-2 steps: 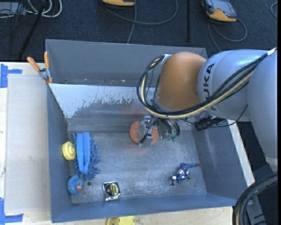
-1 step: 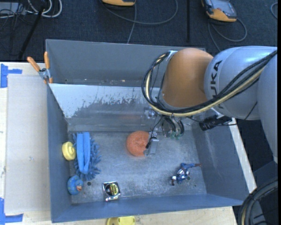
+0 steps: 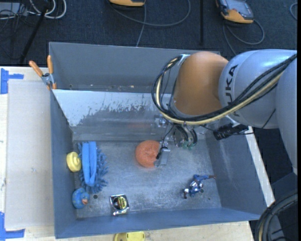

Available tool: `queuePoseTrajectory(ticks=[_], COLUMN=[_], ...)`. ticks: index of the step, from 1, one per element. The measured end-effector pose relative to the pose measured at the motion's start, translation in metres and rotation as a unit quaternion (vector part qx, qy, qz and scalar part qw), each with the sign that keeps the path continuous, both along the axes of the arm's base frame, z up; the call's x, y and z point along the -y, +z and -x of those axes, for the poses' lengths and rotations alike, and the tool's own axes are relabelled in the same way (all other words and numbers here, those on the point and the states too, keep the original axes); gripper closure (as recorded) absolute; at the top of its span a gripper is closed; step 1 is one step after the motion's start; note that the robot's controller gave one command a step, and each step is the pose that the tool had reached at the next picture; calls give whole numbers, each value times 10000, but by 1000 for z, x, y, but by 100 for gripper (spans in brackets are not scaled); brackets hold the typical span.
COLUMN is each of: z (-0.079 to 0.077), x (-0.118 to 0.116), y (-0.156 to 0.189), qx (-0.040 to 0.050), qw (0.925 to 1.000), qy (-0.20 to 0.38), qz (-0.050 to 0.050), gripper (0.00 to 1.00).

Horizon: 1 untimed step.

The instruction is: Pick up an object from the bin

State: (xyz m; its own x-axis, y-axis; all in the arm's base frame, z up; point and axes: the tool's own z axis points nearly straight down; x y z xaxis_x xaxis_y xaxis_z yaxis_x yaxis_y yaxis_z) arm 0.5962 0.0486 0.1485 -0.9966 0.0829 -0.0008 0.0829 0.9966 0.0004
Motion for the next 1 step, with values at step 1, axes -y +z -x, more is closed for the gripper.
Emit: queuePoseTrajectory(ticks=[1], z=[5], x=[5], y=[-26], qx=[20], qw=[9996], qy=[268], qz=[0], gripper=[0])
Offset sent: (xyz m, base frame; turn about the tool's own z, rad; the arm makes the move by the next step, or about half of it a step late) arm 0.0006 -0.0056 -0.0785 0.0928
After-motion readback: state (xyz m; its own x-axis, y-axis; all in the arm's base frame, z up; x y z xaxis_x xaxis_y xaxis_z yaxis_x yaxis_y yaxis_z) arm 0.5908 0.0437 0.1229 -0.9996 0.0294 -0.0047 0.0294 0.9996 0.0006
